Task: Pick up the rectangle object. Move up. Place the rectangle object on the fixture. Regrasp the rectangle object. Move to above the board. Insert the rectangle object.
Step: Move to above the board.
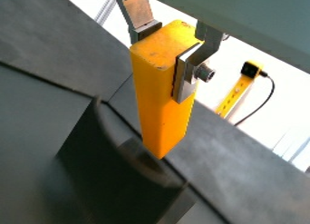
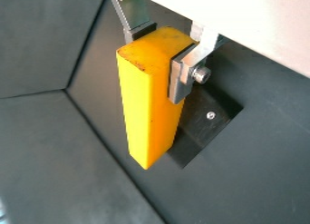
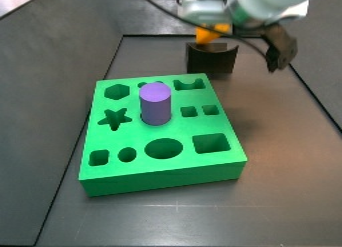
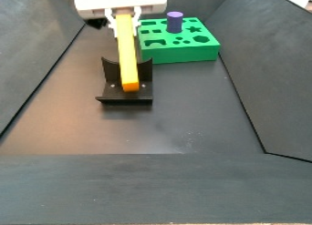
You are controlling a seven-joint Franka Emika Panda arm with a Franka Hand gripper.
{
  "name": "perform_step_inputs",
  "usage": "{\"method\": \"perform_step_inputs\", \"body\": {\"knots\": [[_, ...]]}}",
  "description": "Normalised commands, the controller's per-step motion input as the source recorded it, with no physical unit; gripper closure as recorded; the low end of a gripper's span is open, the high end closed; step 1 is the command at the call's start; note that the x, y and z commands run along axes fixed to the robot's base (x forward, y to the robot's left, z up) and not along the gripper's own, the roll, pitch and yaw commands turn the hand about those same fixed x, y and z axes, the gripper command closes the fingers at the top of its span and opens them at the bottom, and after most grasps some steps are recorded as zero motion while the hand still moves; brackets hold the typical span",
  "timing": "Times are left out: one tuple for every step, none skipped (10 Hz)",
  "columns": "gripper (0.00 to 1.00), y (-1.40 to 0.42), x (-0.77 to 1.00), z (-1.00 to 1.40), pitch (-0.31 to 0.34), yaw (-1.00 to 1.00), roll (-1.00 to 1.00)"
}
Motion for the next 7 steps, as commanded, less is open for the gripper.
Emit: {"method": "perform_step_inputs", "body": {"knots": [[1.00,0.11,-0.14,1.00,-0.215,0.02,0.01],[1.00,0.10,-0.14,1.00,-0.194,-0.03,-0.01],[1.00,0.10,-0.14,1.00,-0.166,-0.08,-0.03],[1.00,0.10,-0.14,1.00,-0.139,-0.11,-0.05],[1.00,0.09,-0.14,1.00,-0.111,-0.14,-0.08],[1.00,0.09,-0.14,1.00,-0.083,-0.16,-0.09],[1.00,0.09,-0.14,1.00,-0.050,-0.16,-0.11]]}}
